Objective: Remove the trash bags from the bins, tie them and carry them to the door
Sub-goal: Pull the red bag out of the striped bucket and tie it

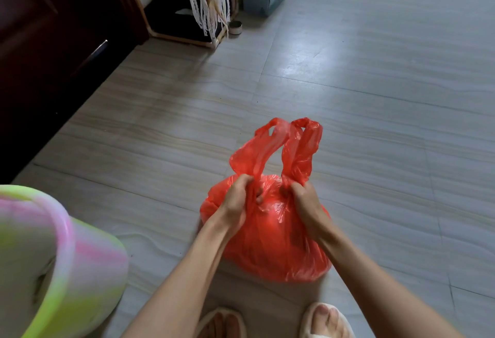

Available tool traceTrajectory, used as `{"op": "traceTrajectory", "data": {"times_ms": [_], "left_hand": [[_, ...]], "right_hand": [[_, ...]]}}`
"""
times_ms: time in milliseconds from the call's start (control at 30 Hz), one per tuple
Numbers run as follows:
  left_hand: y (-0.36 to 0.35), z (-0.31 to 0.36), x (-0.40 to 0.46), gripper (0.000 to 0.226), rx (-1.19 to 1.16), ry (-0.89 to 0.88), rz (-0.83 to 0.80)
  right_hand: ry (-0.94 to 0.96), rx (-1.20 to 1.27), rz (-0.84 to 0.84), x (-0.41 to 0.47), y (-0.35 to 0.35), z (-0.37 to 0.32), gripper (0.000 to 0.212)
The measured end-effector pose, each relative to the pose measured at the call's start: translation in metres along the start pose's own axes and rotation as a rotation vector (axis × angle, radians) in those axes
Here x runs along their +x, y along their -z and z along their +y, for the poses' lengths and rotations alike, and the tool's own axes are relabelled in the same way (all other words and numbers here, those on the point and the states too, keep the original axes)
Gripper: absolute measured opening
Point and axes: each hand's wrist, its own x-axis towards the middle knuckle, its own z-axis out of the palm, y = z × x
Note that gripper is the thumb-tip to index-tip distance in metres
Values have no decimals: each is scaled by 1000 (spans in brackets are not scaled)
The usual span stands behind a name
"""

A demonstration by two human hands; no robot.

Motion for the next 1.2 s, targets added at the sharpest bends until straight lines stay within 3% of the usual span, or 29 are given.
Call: {"op": "traceTrajectory", "data": {"times_ms": [33,100,200,333,400,467,533,600,667,733,800,933,1100,1200], "left_hand": [[1,-4,3,36,46,-26,62],[0,-9,7,37,181,-107,187],[-1,-13,12,31,285,-121,308],[-3,-7,9,36,390,-128,312],[-4,-6,4,26,511,-157,253],[-1,-7,-2,22,474,-155,53],[8,-8,-6,16,266,-114,-189],[11,-5,-15,10,195,-131,-314],[8,-4,-15,33,353,-195,-190],[4,-8,-9,50,529,-217,94],[0,-11,-4,56,460,-134,297],[6,-10,-10,64,268,-126,197],[11,-9,-12,74,289,-103,36],[18,-6,-10,67,176,-36,-29]], "right_hand": [[29,-38,44,0,-3,2,12],[87,-75,104,0,-8,8,35],[204,-134,142,-9,-16,13,47],[314,-409,90,-8,-12,22,52],[343,-548,27,-4,-14,22,69],[345,-688,1,-3,-15,19,81],[325,-802,-1,-2,-14,15,73],[361,-966,-28,-5,-15,14,63],[425,-1110,-66,-7,-18,17,64],[475,-1173,-114,-6,-16,20,69],[409,-1019,-162,-4,-12,22,79],[62,-289,-257,-1,-10,13,71],[-60,-49,-483,3,4,6,55],[-88,-39,-469,1,7,7,72]]}}
